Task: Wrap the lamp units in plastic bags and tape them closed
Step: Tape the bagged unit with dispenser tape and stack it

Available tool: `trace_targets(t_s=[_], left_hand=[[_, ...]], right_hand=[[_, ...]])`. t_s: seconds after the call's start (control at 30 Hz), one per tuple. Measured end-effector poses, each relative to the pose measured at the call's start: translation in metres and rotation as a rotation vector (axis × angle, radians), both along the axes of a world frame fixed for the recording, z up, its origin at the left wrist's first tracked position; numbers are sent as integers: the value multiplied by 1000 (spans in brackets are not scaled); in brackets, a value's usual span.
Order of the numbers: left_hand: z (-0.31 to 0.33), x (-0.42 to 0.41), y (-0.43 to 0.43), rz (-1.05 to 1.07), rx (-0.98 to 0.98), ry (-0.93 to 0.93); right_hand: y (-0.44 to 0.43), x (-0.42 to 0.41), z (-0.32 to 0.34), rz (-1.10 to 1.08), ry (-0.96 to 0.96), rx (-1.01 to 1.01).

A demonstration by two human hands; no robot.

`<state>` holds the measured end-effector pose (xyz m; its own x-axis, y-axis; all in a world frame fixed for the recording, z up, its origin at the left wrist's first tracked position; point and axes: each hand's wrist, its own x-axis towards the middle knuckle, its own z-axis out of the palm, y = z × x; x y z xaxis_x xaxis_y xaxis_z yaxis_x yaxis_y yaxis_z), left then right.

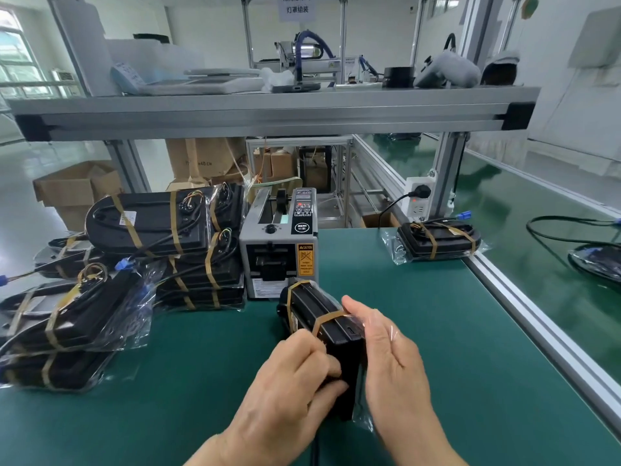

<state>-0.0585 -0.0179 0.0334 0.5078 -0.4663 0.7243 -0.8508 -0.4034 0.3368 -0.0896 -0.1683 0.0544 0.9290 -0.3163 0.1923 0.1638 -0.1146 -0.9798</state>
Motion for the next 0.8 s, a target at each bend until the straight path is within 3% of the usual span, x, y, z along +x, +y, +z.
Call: trace_targets(t_s=[0.17, 0.3, 0.47, 0.6, 0.7, 0.8], left_hand=[[-13, -10, 8, 232, -348, 232], [11, 34, 12, 432, -596, 672], [39, 117, 9, 454, -956, 1164], [46, 148, 4, 441, -1034, 1456], [44, 156, -4, 423, -1057, 1565], [42, 162, -13, 437, -1173, 1557]], right_hand=[[0, -1, -2, -127, -32, 115], [0, 1, -5, -182, -51, 135], [7, 7, -9, -202, -76, 169], [12, 9, -11, -182, -102, 175], [12, 8, -13, -177, -107, 178], [11, 7, -14, -172, -98, 156]])
